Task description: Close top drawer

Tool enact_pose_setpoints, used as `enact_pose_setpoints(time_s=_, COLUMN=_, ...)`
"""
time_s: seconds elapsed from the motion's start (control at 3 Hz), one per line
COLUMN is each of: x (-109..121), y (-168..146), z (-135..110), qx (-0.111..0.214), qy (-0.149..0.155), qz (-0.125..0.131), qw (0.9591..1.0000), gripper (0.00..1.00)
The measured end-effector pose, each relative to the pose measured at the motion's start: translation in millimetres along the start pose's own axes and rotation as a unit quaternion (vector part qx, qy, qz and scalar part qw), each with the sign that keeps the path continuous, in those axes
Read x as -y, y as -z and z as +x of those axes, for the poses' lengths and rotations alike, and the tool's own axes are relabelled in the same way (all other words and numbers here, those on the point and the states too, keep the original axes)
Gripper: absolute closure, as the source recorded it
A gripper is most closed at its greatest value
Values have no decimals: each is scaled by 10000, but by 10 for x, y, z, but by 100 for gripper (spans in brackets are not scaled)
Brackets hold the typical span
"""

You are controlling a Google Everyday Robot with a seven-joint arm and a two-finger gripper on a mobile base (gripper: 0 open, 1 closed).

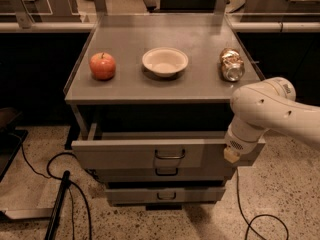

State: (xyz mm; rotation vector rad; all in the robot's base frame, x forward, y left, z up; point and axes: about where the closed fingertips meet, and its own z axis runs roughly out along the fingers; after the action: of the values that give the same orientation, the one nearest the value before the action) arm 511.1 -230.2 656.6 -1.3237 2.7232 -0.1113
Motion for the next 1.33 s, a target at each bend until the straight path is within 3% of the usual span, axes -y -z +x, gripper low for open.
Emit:
enact_pose_setpoints(time_s=0.67, x=0, y=0, z=1, qx=-1, qy=0, qz=0, qw=10000, gripper=59)
enact_pose_setpoints(time_s=1.33, x=0, y=-1, z=1, qx=-2, qy=0, qz=0, qw=10000, gripper=11)
